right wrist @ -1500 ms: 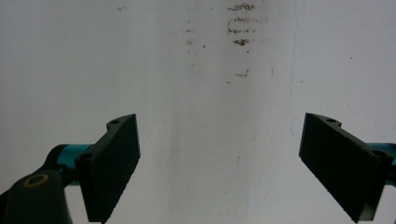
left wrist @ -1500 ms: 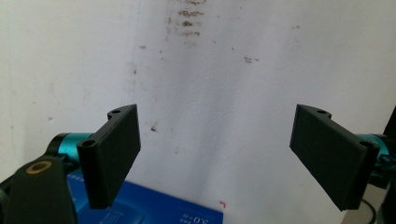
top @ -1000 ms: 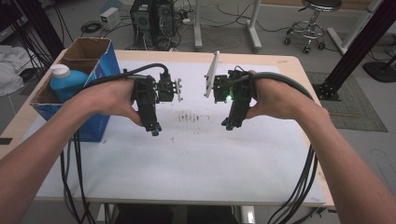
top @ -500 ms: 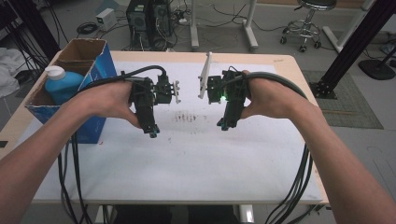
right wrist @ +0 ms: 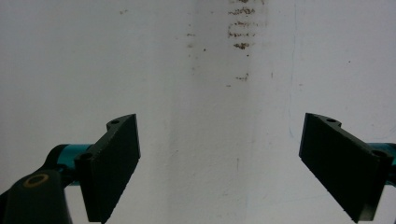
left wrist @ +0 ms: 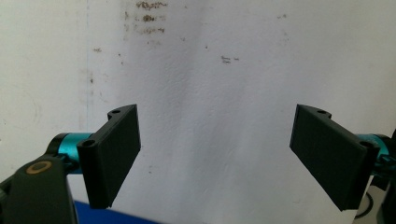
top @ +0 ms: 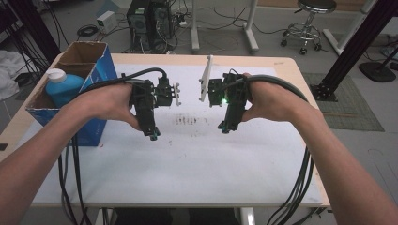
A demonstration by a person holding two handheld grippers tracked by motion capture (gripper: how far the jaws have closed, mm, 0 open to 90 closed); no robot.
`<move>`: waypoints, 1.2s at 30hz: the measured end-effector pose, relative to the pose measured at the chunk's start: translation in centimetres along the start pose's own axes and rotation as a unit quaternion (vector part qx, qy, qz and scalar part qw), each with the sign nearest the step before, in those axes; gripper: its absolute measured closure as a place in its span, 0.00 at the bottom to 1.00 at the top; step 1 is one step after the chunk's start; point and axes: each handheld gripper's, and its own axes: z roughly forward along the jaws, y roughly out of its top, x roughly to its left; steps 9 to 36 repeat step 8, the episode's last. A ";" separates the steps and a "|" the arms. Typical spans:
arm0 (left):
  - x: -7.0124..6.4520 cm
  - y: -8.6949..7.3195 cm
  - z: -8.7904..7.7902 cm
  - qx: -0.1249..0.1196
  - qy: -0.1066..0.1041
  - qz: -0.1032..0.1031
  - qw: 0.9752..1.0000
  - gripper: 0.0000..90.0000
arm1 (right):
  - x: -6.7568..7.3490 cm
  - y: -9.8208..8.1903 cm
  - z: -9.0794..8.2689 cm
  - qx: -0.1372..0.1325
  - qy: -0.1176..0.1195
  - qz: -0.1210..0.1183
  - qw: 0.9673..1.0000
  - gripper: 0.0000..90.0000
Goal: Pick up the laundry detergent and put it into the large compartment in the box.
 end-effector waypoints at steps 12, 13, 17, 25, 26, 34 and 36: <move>0.1 0.0 0.0 0.004 0.000 0.003 1.000 0.18 | 0.1 0.0 -0.1 -0.003 -0.002 -0.002 1.000 0.13; 0.1 0.0 0.0 0.004 0.000 0.003 1.000 0.18 | 0.1 0.0 -0.1 -0.003 -0.002 -0.002 1.000 0.13; 0.1 0.0 0.0 0.004 0.000 0.003 1.000 0.18 | 0.1 0.0 -0.1 -0.003 -0.002 -0.002 1.000 0.13; 0.1 0.0 0.0 0.004 0.000 0.003 1.000 0.18 | 0.1 0.0 -0.1 -0.003 -0.002 -0.002 1.000 0.13; 0.1 0.0 0.0 0.004 0.000 0.003 1.000 0.18 | 0.1 0.0 -0.1 -0.003 -0.002 -0.002 1.000 0.13; 0.1 0.0 0.0 0.004 0.000 0.003 1.000 0.18 | 0.1 0.0 -0.1 -0.003 -0.002 -0.002 1.000 0.13; 0.1 0.0 0.0 0.004 0.000 0.003 1.000 0.18 | 0.1 0.0 -0.1 -0.003 -0.002 -0.002 1.000 0.13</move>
